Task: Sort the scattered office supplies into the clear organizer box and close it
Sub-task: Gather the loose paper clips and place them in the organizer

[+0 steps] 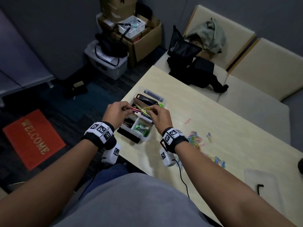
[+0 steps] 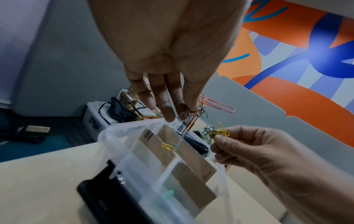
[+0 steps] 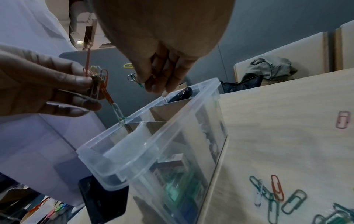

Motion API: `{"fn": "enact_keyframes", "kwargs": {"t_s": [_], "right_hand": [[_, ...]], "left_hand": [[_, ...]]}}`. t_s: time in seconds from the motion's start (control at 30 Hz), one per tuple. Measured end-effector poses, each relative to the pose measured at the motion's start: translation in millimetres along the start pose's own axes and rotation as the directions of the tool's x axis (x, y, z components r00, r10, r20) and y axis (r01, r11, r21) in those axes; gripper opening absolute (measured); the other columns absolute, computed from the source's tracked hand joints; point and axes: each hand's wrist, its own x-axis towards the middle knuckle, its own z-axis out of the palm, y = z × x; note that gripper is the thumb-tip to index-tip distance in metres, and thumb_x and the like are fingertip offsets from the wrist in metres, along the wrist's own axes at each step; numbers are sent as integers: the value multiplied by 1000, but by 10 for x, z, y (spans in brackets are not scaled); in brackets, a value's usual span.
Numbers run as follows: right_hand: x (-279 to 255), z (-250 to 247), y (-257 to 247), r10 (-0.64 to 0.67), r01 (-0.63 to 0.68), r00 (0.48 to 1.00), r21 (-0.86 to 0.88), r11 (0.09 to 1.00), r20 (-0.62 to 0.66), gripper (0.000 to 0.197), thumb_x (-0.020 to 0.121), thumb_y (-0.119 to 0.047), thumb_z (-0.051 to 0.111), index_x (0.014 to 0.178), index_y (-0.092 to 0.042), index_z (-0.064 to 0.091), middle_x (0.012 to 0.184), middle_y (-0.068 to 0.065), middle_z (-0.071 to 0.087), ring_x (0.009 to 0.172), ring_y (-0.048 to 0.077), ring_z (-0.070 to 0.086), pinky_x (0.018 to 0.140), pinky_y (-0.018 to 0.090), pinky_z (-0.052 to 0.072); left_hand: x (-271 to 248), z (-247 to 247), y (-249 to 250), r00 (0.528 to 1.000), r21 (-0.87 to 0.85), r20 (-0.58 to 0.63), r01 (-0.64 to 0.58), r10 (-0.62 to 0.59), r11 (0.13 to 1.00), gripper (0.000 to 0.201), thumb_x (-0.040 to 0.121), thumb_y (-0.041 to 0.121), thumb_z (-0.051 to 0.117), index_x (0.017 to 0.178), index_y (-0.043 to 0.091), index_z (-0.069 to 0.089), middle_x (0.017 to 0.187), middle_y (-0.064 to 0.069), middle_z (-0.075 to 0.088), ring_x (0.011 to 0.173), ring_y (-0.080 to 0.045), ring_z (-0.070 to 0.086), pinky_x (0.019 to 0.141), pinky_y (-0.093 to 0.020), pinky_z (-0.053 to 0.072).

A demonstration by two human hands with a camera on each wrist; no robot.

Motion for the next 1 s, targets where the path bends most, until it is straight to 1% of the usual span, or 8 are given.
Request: {"fn": "enact_keyframes", "kwargs": {"t_s": [0.2, 0.3, 0.37, 0.47, 0.6, 0.7, 0.8, 1.0], "right_hand": [[-8, 77, -56, 2, -2, 1000, -26, 1000, 26, 15, 91, -14, 64, 103, -16, 73, 92, -4, 73, 84, 12, 67, 78, 36, 56], [-2, 131, -57, 16, -14, 999, -38, 999, 43, 15, 91, -15, 64, 103, -17, 72, 92, -3, 73, 84, 13, 67, 77, 39, 56], [6, 166, -58, 22, -19, 998, -53, 998, 52, 16, 91, -17, 64, 105, -17, 72, 94, -3, 73, 84, 13, 67, 78, 39, 56], [28, 203, -99, 35, -29, 997, -91, 995, 63, 15, 92, -18, 65, 105, -16, 72, 94, -2, 73, 83, 13, 66, 77, 35, 55], [56, 254, -178, 23, -14, 996, -106, 994, 87, 12, 92, -19, 66, 102, -16, 72, 92, -2, 72, 81, 11, 64, 76, 27, 52], [104, 304, -192, 8, 8, 994, -148, 989, 111, 11, 91, -17, 66, 101, -16, 72, 92, -1, 73, 84, 12, 65, 80, 29, 53], [154, 356, -214, 29, 9, 986, -225, 974, 167, 12, 91, -16, 66, 101, -15, 73, 93, 1, 73, 87, 16, 65, 81, 33, 54], [238, 457, -373, 57, 104, 942, -448, 888, 332, 13, 92, -12, 60, 101, -11, 70, 97, 11, 70, 91, 29, 65, 77, 38, 53]], "left_hand": [[91, 147, -225, 999, 272, 37, 13, -24, 962, 4, 87, 26, 67, 85, 28, 70, 78, 2, 71, 82, -24, 65, 81, -38, 50], [151, 235, -271, 997, 526, 51, -79, 61, 847, 6, 90, 30, 63, 93, 32, 68, 92, 4, 70, 95, -23, 59, 86, -39, 36], [174, 280, -282, 995, 656, 48, -101, 93, 748, 11, 91, 32, 63, 100, 32, 69, 103, -1, 63, 101, -25, 52, 87, -40, 33], [205, 312, -267, 992, 752, 58, -116, 109, 649, 17, 89, 30, 62, 103, 32, 71, 106, -5, 57, 102, -28, 47, 87, -41, 33], [250, 328, -265, 988, 790, 119, -156, 102, 592, 17, 88, 25, 61, 100, 30, 72, 104, -4, 56, 102, -28, 47, 87, -40, 33], [283, 304, -285, 986, 774, 132, -166, 100, 612, 18, 87, 19, 62, 98, 29, 71, 102, -2, 57, 101, -26, 49, 87, -40, 32], [318, 252, -307, 990, 711, 82, -141, 118, 689, 19, 86, 13, 63, 99, 26, 64, 101, -3, 58, 97, -26, 51, 86, -41, 31], [369, 204, -339, 997, 609, 12, -63, 70, 791, 31, 87, 9, 62, 113, 20, 49, 108, -7, 56, 90, -27, 58, 85, -42, 32]]}}
